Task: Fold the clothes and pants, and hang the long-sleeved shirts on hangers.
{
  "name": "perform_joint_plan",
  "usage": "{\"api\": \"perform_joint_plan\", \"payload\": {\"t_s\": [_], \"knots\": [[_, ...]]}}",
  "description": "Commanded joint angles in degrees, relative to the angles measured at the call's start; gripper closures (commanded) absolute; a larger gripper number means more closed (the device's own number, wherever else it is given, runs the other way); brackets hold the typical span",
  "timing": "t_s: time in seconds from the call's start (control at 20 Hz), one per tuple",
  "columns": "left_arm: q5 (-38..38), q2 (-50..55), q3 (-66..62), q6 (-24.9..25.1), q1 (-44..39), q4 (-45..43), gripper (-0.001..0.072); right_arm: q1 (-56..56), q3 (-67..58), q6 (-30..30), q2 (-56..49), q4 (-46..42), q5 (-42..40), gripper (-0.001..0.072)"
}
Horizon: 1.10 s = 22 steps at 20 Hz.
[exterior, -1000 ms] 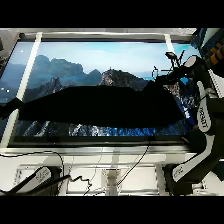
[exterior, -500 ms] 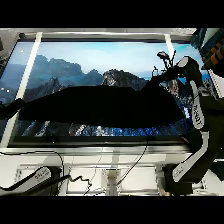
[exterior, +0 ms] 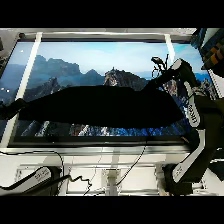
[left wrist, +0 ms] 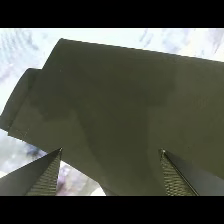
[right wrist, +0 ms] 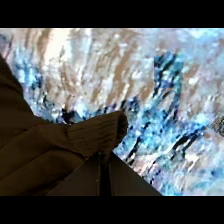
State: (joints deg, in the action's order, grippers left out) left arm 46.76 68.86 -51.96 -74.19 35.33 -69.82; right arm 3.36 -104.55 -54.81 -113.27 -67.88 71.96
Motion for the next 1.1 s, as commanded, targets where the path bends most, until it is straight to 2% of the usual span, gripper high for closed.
{"api": "perform_joint_plan", "payload": {"t_s": [0.0,0.25,0.35,0.45,0.6,0.65,0.7,0.8,0.95,1.05], "knots": [[1.4,0.0,0.0,0.0,0.0,0.0,0.0015,-0.1,-2.9,0.4,0.2,0.2,0.4,0.0689],[9.4,0.1,0.0,0.0,0.1,-0.4,0.0016,-0.1,-10.1,-5.1,1.1,1.6,0.9,0.0689],[6.9,0.1,0.0,-0.4,0.5,-0.4,0.0016,-0.1,-11.0,-6.9,1.2,2.8,1.6,0.0690],[4.0,0.1,0.0,-2.8,1.4,-0.5,0.0016,-0.1,-11.0,-9.0,1.2,3.6,2.1,0.0689],[3.7,1.0,0.0,-6.0,3.7,-4.7,0.0019,-0.1,-11.0,-11.5,1.2,4.1,2.1,0.0689],[4.6,2.0,0.1,-6.8,5.3,-6.1,0.0144,-0.1,-11.0,-11.9,1.2,4.5,2.1,0.0690],[6.0,3.3,0.1,-6.1,7.2,-6.2,0.0218,-0.1,-11.0,-11.9,1.2,5.0,2.1,0.0689],[8.4,6.0,0.1,-4.1,11.8,-3.4,0.0218,-0.1,-11.0,-11.9,1.2,5.4,2.1,0.0689],[9.9,8.5,0.1,5.9,19.3,10.6,0.0199,-0.1,-11.0,-11.8,1.2,5.3,2.0,0.0689],[9.9,10.1,0.2,8.3,21.6,13.5,0.0199,-0.1,-11.0,-11.8,1.2,5.3,2.0,0.0689]]}}
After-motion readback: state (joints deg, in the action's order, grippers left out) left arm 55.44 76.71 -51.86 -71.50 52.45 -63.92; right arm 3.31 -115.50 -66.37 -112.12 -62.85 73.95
